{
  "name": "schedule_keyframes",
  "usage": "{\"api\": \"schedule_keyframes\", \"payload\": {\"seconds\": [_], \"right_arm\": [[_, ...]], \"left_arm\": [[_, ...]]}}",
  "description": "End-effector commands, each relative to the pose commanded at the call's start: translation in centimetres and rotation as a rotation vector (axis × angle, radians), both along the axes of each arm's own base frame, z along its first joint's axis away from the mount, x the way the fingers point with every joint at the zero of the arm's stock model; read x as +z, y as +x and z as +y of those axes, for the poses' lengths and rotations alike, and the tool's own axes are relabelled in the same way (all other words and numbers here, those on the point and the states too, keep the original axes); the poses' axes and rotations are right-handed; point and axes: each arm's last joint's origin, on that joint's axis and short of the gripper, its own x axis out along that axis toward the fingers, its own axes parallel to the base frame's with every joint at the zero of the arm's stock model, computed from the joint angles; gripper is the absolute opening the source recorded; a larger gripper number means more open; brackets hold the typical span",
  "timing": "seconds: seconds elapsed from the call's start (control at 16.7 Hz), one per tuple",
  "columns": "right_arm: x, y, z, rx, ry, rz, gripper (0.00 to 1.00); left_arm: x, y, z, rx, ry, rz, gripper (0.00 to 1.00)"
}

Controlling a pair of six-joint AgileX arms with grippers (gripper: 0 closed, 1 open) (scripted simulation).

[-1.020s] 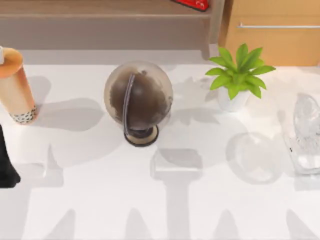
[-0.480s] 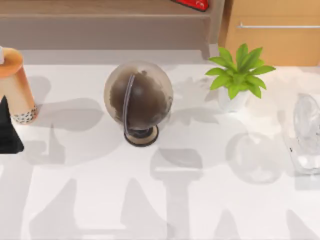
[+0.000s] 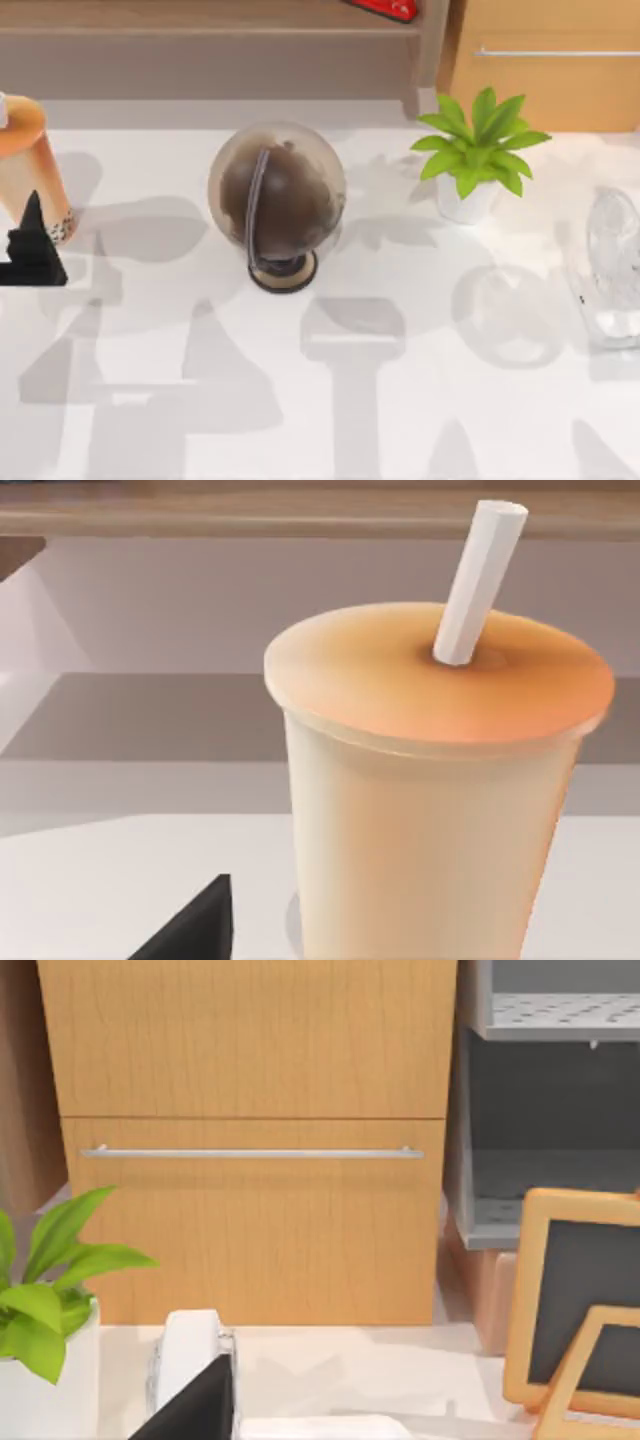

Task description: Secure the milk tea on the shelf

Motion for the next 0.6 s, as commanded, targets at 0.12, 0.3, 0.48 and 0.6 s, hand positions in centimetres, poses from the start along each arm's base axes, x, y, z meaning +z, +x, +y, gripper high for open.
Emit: {"api": "schedule_keyframes", "payload": {"seconds": [0.12,0.3,0.48,0.6], "right_arm": [[0.0,0.0,0.0,0.0,0.0,0.0,1.0],[0.0,0.0,0.0,0.0,0.0,0.0,1.0],[0.0,0.0,0.0,0.0,0.0,0.0,1.0],[0.0,0.0,0.0,0.0,0.0,0.0,1.0]], "left_arm": [[-1.1,0.6,0.2,-0.002,0.0,0.006,1.0],[-2.3,1.0,0.4,-0.005,-0.001,0.009,1.0],[-2.6,1.2,0.4,-0.006,-0.002,0.011,1.0],[-2.6,1.2,0.4,-0.006,-0.002,0.011,1.0]]}}
